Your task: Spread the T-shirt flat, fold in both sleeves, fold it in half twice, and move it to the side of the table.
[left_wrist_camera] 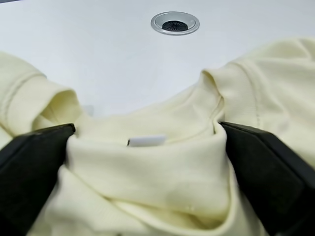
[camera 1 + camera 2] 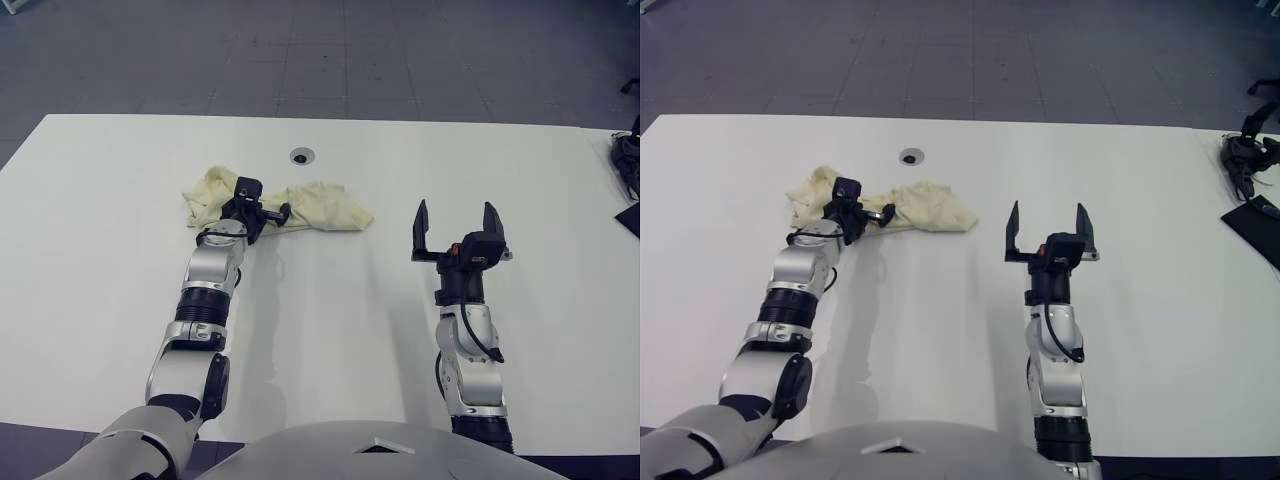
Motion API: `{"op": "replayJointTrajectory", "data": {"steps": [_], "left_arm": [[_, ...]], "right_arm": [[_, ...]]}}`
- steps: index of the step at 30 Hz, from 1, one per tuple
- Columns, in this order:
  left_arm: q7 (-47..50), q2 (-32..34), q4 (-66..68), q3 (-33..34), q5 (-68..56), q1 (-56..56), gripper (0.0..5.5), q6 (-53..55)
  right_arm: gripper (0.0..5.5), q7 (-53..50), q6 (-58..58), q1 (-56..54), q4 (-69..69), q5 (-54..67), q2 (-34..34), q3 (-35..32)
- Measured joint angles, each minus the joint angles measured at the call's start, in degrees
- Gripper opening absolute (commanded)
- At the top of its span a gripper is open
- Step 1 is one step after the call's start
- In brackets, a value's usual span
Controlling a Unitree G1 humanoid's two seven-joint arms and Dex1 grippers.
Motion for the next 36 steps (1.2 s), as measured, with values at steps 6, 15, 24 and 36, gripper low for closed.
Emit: {"op": "replayJointTrajectory", "data": {"steps": [6, 15, 24, 36], "left_arm": [[-0.8, -2.1, -20.2, -5.1, -0.3, 14.2, 5.39, 3.7], [4.3, -6.8, -54.1, -22.7, -1.0, 46.8, 5.39, 7.0], [4.0, 4.3, -65.0, -32.9, 0.0, 53.9, 5.39, 10.9], [2.2, 7.0, -71.6, -31.9, -4.0, 58.0, 5.39, 11.4]], "right_arm": [[5.4, 0.0, 0.1, 0.1, -0.2, 0.0, 0.1, 0.3], [5.4, -0.1, 8.7, 1.7, -10.3, 5.9, 0.4, -1.1], [5.4, 4.6, 20.0, 5.8, -19.7, 9.2, -5.1, -2.3], [5.4, 30.0, 24.7, 9.4, -24.0, 22.8, -22.0, -2.9]]}}
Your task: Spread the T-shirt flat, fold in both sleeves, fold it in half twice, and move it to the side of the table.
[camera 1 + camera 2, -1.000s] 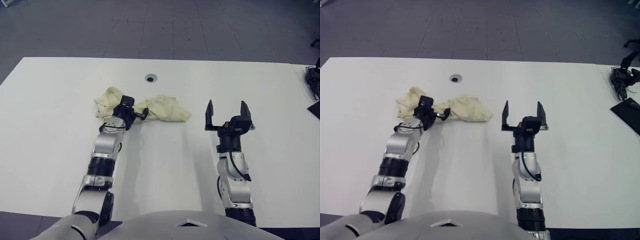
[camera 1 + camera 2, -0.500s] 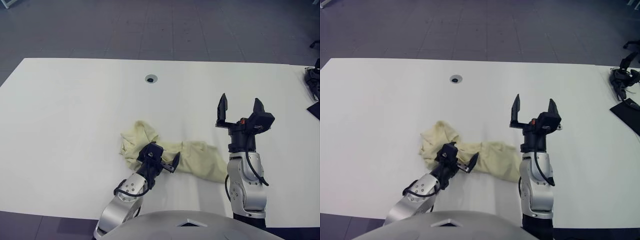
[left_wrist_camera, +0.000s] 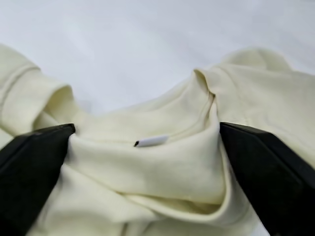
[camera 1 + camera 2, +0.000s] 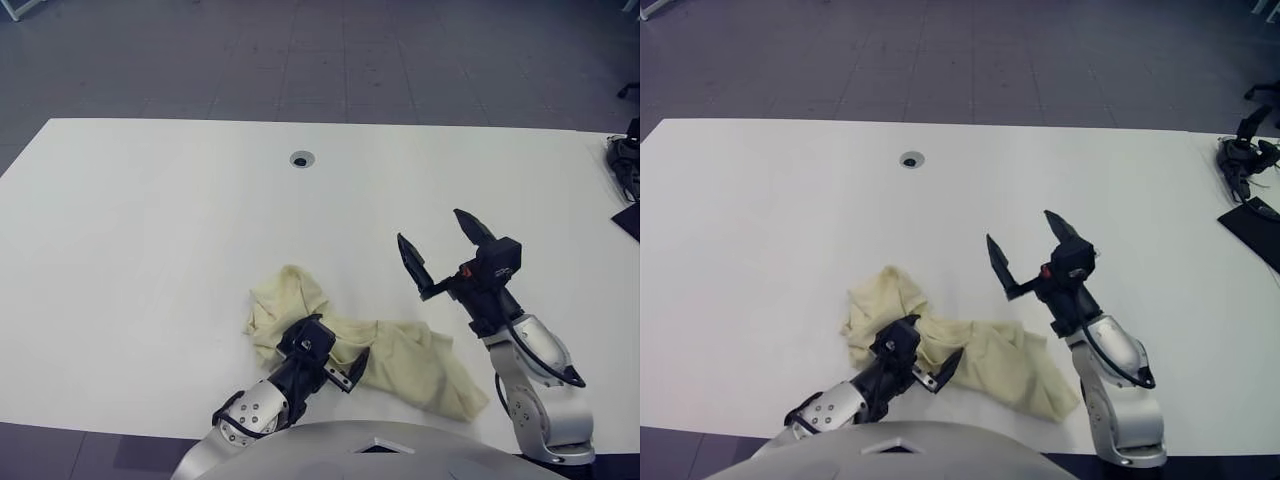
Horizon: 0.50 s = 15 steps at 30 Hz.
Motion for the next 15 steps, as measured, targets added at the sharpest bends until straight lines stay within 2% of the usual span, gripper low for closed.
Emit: {"op": "replayJointTrajectory", "data": {"steps": [9, 12, 15], "left_arm": [[-7.0, 3.3, -11.8, 10.6, -14.6, 0.6, 5.39, 3.6], [-9.5, 4.7, -13.1, 18.9, -21.4, -1.4, 5.39, 4.2], [-10.2, 6.2, -9.0, 29.1, -24.2, -9.0, 5.39, 3.2]], "right_arm": [[5.4, 18.1, 0.6, 4.4, 2.1, 9.8, -9.5, -1.7], [5.4, 22.3, 0.9, 4.9, 3.7, 10.0, -12.8, -1.9], [5.4, 25.1, 0.2, 5.0, 5.4, 6.3, -15.5, 0.3]]}}
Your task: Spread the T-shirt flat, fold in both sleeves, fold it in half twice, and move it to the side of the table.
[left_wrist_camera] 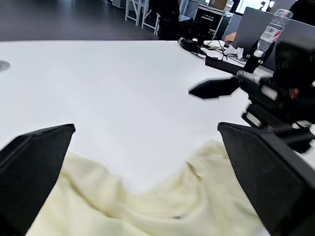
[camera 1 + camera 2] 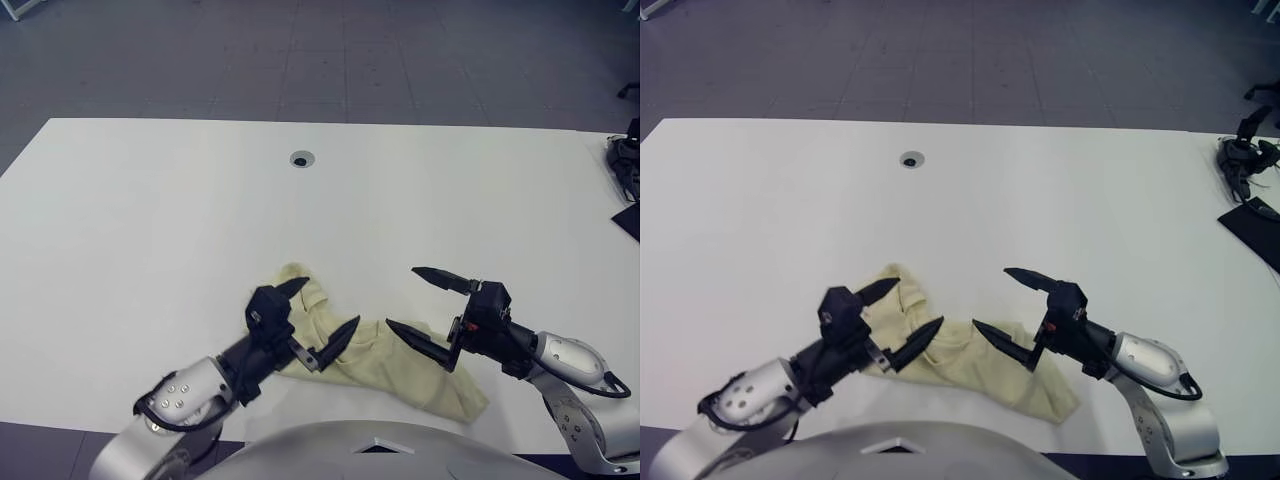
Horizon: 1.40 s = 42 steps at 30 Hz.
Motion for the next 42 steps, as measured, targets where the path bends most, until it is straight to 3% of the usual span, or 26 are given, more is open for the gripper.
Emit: {"op": "replayJointTrajectory", "data": {"steps": [4, 10, 15, 34, 42], "left_arm": [[2.0, 1.9, 10.7, 2.8, 9.0, -8.8, 5.4, -7.5], [9.0, -0.7, 23.4, -5.9, 27.7, -11.6, 5.4, -24.3], [11.1, -4.3, 26.2, -6.4, 30.7, -11.3, 5.4, -31.2], [10.6, -7.9, 31.0, -9.5, 33.9, -6.7, 5.4, -34.8], [10.1, -8.9, 31.2, -9.6, 33.7, -5.3, 5.4, -34.8]], "right_arm": [[4.81, 0.6, -2.5, -1.4, 3.3, -7.4, -1.3, 4.2], [3.87, 1.2, -6.9, -5.5, 8.6, -16.9, -3.3, 9.1], [3.12, 1.7, -7.5, -7.4, 8.9, -18.0, -3.7, 10.0], [0.07, 0.4, -12.8, -7.2, 8.5, -25.1, -6.5, 12.1], [0.02, -1.0, -14.4, -7.4, 8.5, -27.2, -6.5, 13.0]]}}
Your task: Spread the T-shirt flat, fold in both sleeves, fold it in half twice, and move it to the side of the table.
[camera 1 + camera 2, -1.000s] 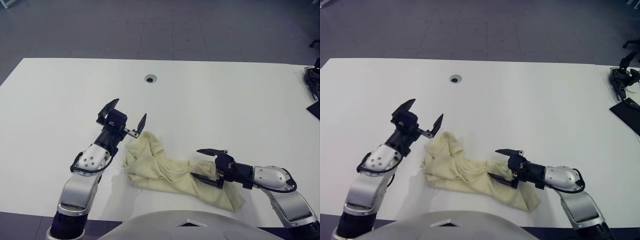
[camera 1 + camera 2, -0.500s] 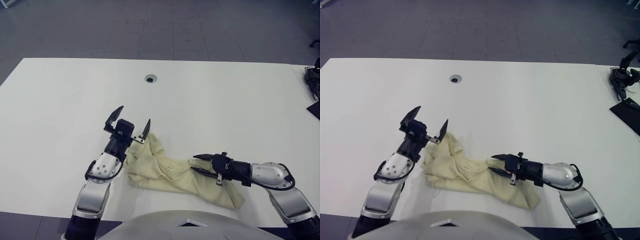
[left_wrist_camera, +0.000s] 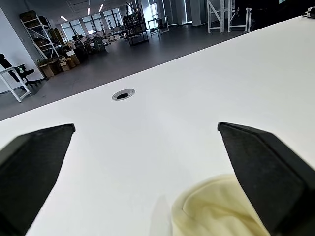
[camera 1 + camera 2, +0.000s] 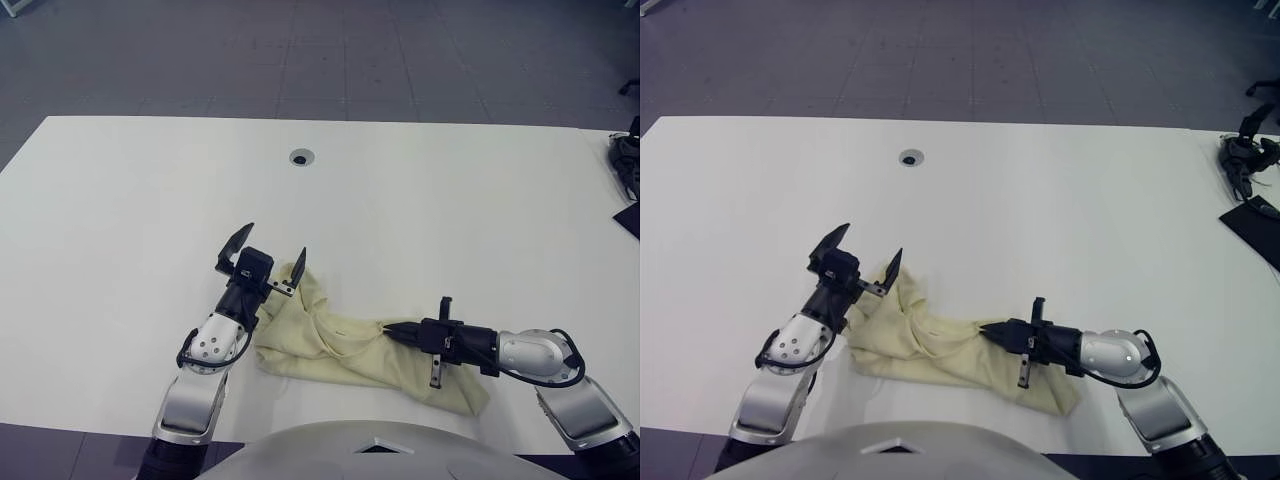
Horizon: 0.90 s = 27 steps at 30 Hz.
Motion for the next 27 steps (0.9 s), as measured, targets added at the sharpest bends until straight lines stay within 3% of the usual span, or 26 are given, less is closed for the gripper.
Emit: {"op": "replayJointTrajectory", "data": {"steps": [5, 10, 22, 27], "left_arm": [[-0.1, -0.1, 0.1, 0.0, 0.0, 0.2, 5.4, 0.0], [-0.2, -0.4, 0.2, 1.0, -0.1, 0.1, 5.4, -0.1], [-4.0, 0.7, -4.7, 15.9, -17.1, -11.4, 5.4, 6.4], [-6.2, 1.9, -4.7, 17.1, -19.1, -13.1, 5.4, 7.1]], "right_arm": [[0.02, -0.1, 1.2, 0.0, -1.8, 2.3, 0.1, -0.3], [0.02, -0.7, 3.7, -2.4, -6.8, 8.5, 0.1, -5.0], [0.02, 1.9, 5.9, -9.5, -9.5, 19.5, -1.3, -15.5], [0.02, 6.1, 5.2, -8.7, -10.2, 22.4, -3.3, -16.5]]}}
